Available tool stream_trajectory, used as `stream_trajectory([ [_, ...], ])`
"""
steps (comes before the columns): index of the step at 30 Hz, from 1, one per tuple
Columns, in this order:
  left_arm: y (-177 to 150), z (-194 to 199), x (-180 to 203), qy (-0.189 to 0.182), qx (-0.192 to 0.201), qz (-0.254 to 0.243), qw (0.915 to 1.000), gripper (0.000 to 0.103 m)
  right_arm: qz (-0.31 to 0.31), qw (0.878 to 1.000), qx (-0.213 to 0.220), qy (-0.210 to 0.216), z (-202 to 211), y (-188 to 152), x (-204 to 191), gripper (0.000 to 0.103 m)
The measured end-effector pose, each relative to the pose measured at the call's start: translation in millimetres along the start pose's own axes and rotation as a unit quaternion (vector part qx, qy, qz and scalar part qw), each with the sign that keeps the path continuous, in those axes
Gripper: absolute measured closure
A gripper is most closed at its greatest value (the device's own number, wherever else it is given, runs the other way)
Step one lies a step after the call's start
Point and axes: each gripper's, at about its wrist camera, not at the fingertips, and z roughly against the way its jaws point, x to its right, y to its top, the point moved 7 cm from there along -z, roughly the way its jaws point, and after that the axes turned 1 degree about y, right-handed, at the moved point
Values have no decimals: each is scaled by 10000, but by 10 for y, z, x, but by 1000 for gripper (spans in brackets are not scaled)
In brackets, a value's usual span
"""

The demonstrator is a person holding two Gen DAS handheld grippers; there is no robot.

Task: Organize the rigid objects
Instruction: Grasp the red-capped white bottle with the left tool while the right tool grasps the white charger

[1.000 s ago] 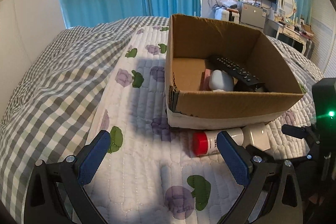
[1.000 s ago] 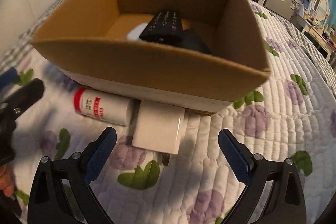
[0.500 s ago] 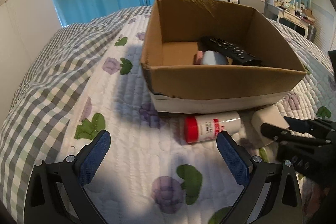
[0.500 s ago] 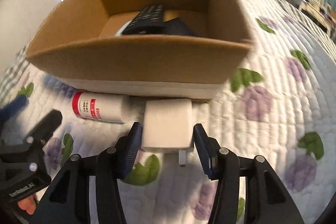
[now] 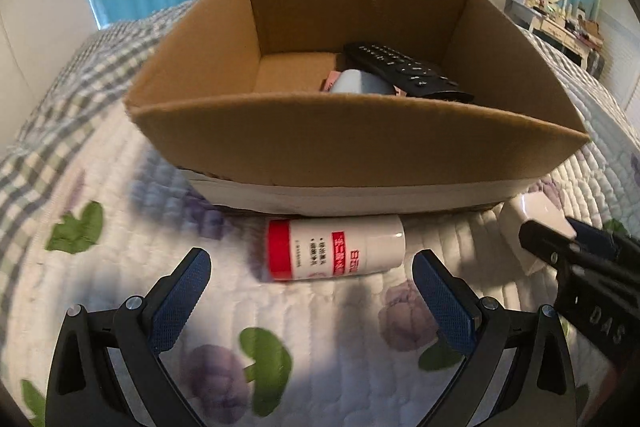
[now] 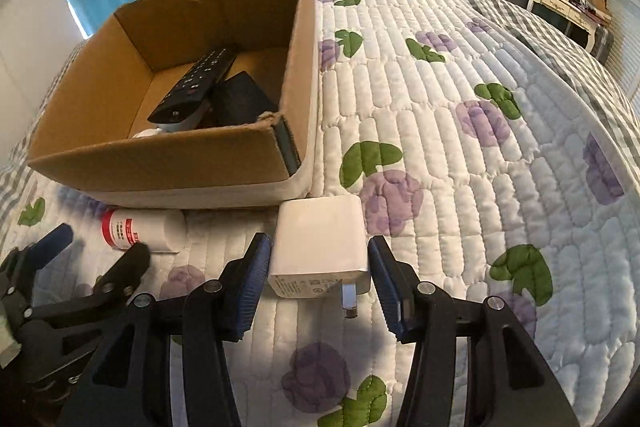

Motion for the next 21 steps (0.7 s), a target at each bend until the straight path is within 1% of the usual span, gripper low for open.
stream_trajectory([
  [4,8,-93,39,-47,-5,-42,10000,0,-19,10000,-95,-6,-77,5,-24,53],
  [9,17,-222,37,20,-7,8,10000,0,-15,9998,-189,-33,-117,-28,-13,53],
  [11,6,-291,24,31,-80,27,10000,5,38,9998,-190,-86,-128,-36,-31,53],
  [12,-6,-309,16,19,-98,40,9999,10,80,9997,-178,-121,-128,-40,-44,53],
  [13,-22,-318,19,-53,-120,34,9999,22,105,9997,-175,-140,-128,-43,-51,53],
  [14,-37,-317,32,-165,-141,18,9998,24,122,9997,-169,-156,-126,-48,-57,53],
  [17,-61,-266,26,-119,-90,-95,9998,24,132,9996,-166,-168,-126,-56,-61,53],
  [21,-87,-187,-15,-150,-55,-88,9998,24,156,9996,-146,-172,-104,-82,-68,53],
])
